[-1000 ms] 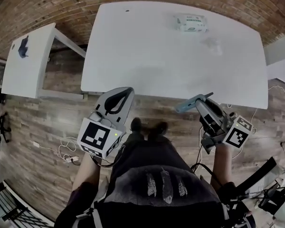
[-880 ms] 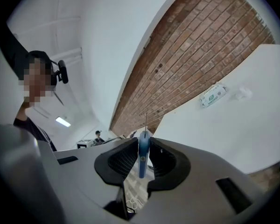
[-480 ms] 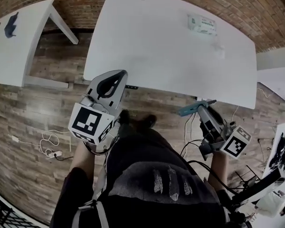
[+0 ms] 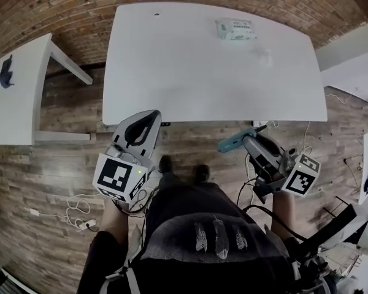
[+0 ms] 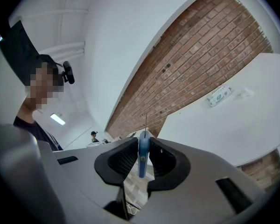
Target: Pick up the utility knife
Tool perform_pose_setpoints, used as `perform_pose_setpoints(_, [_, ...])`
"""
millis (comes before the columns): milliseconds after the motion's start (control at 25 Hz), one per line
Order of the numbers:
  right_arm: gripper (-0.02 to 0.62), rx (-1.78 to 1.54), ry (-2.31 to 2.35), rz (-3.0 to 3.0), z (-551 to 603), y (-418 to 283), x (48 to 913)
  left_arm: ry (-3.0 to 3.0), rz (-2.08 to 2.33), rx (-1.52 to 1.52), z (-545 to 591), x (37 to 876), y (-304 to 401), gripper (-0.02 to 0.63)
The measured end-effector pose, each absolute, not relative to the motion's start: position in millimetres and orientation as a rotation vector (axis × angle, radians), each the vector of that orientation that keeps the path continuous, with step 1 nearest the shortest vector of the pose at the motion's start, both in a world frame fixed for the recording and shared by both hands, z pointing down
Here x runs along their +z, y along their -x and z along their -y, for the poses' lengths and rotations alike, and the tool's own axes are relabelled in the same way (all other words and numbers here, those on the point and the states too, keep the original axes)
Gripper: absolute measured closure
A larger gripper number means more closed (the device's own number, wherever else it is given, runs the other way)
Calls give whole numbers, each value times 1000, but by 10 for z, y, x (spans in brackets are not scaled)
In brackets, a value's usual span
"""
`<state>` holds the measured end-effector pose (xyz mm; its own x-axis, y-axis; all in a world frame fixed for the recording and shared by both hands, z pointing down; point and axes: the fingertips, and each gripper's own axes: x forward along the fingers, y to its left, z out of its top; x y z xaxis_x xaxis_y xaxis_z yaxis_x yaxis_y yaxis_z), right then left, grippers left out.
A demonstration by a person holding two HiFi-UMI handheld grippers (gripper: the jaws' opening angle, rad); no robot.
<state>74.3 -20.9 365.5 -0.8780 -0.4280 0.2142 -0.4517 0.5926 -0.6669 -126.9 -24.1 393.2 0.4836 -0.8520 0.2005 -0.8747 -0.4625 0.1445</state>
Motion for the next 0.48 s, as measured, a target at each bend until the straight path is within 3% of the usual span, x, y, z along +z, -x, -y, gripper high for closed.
perform_pose_setpoints(480, [517, 1403, -724, 2859, 166, -1737, 3817, -2560, 1506, 402, -90, 3701, 99, 609])
